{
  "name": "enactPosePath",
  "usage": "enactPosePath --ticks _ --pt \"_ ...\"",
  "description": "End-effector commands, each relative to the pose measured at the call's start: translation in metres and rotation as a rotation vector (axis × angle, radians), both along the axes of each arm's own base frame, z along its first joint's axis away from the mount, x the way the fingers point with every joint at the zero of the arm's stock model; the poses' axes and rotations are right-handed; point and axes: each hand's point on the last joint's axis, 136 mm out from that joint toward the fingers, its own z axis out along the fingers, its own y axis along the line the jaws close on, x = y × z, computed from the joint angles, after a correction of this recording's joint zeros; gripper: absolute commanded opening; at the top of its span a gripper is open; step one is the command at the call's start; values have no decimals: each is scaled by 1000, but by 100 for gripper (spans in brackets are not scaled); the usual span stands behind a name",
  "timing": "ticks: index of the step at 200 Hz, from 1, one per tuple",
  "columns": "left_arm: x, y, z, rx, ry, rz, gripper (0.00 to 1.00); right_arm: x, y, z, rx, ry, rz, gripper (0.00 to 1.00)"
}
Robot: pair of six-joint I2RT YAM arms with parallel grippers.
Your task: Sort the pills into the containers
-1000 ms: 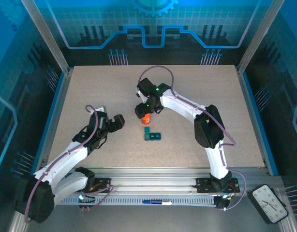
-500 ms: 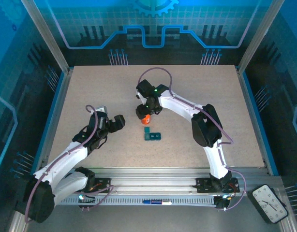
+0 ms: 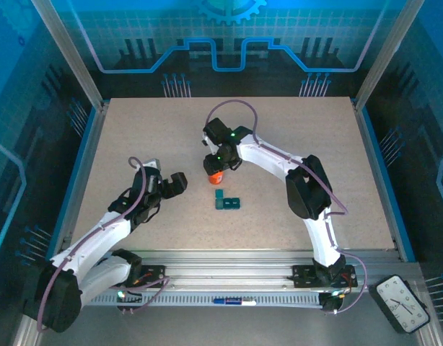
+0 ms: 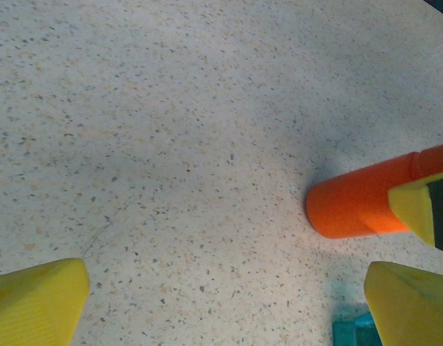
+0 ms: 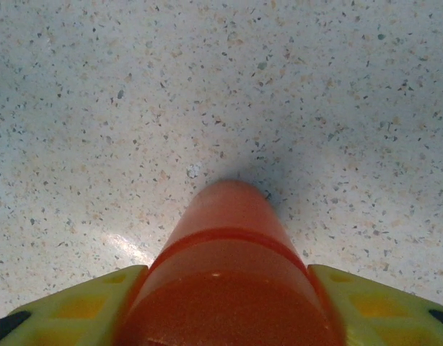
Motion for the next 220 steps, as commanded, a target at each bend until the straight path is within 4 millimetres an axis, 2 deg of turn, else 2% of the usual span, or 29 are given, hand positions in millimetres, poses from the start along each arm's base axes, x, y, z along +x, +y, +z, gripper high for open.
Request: enactPosePath --ticks 1,37,60,102,138,174,193,220 --pt "9 -13 17 -37 -49 -63 99 6 -8 26 76 -28 -41 47" --pt "25 -27 33 -47 -57 -110 99 15 -27 51 170 -60 -101 46" --pt "38 -42 48 -8 -89 -172 99 19 -47 64 207 -77 -138 46" --pt "70 -92 64 66 -162 -394 99 24 -90 88 271 -104 -199 46" --pt "94 -136 76 144 -298 -631 99 24 -124 108 337 -110 -241 47" --pt "94 -169 89 159 -533 -845 99 25 -143 132 435 -117 -254 47" --pt "87 -182 92 128 -636 -925 99 25 -144 144 495 -110 -242 47" --pt "83 -197 88 75 -678 -1021 99 24 -142 159 569 -94 -204 47"
